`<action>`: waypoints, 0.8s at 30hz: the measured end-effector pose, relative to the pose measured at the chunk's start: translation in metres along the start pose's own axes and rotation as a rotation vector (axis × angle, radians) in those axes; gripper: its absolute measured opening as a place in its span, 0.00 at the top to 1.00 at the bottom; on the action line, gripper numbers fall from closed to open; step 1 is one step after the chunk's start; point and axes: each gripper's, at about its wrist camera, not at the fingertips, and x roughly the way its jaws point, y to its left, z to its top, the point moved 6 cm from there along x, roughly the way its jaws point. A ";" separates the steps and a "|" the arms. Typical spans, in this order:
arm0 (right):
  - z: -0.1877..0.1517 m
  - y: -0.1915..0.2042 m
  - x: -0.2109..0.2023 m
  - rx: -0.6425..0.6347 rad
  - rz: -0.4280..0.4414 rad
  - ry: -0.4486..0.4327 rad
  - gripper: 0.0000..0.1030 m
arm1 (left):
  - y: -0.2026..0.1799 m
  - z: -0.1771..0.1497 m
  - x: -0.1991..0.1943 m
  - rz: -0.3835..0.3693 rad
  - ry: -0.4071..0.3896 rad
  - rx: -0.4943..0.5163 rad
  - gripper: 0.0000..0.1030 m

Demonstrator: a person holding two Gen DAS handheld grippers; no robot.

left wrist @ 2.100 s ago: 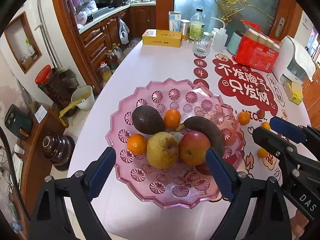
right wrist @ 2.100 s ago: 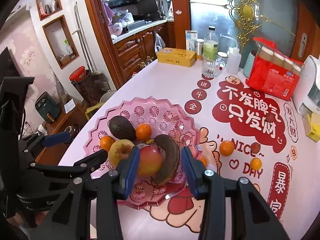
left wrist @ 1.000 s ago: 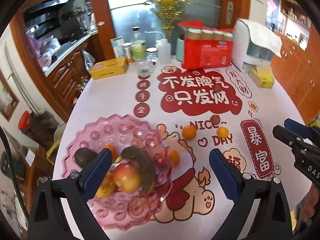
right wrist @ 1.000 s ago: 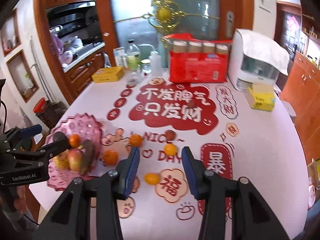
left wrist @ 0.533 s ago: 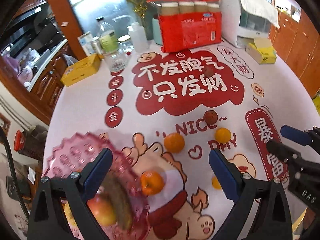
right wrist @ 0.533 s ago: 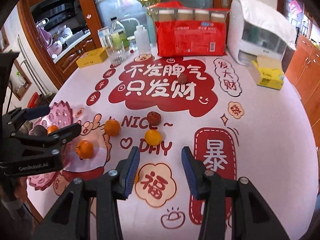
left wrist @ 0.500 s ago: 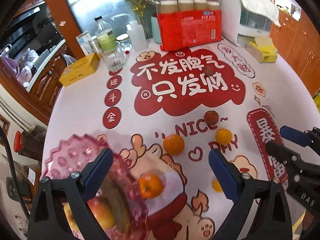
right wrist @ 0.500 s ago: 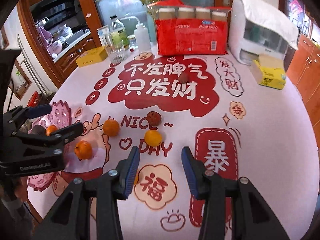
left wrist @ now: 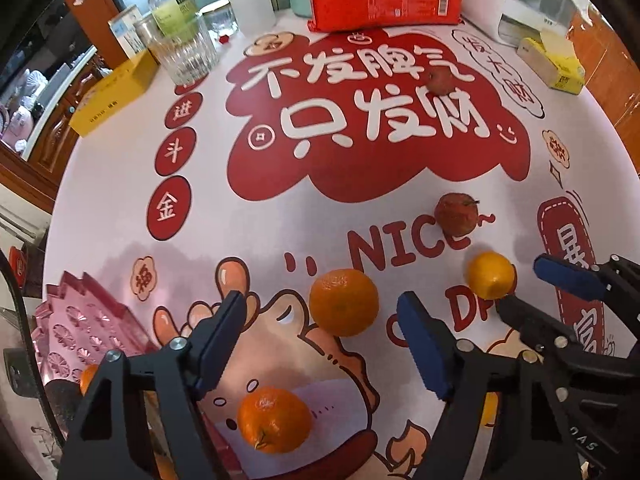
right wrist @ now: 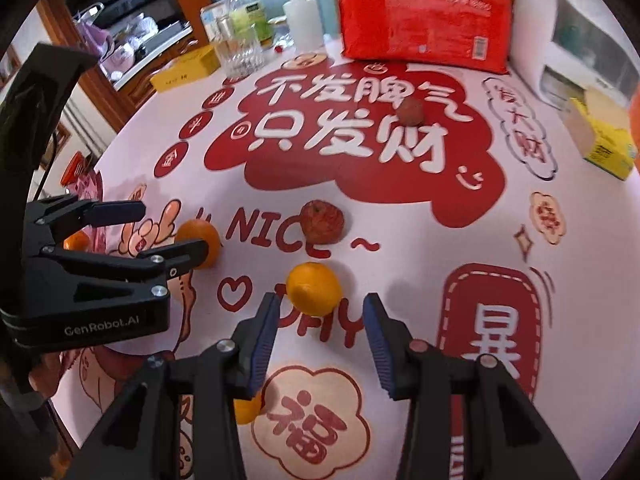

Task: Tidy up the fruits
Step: 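Grasp a mandarin orange with the left tool while the right tool grasps another orange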

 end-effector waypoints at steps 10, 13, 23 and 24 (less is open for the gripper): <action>0.002 0.007 0.024 -0.032 0.006 0.027 0.60 | -0.009 0.002 0.019 -0.024 0.037 0.036 0.53; 0.003 0.007 0.027 -0.035 0.001 0.027 0.66 | -0.011 0.001 0.025 -0.022 0.050 0.043 0.58; 0.001 0.005 0.022 -0.009 0.019 0.022 0.68 | -0.007 -0.001 0.024 -0.065 0.030 -0.003 0.64; 0.001 0.006 0.019 -0.005 0.021 0.018 0.68 | -0.006 -0.001 0.020 -0.066 0.020 -0.006 0.64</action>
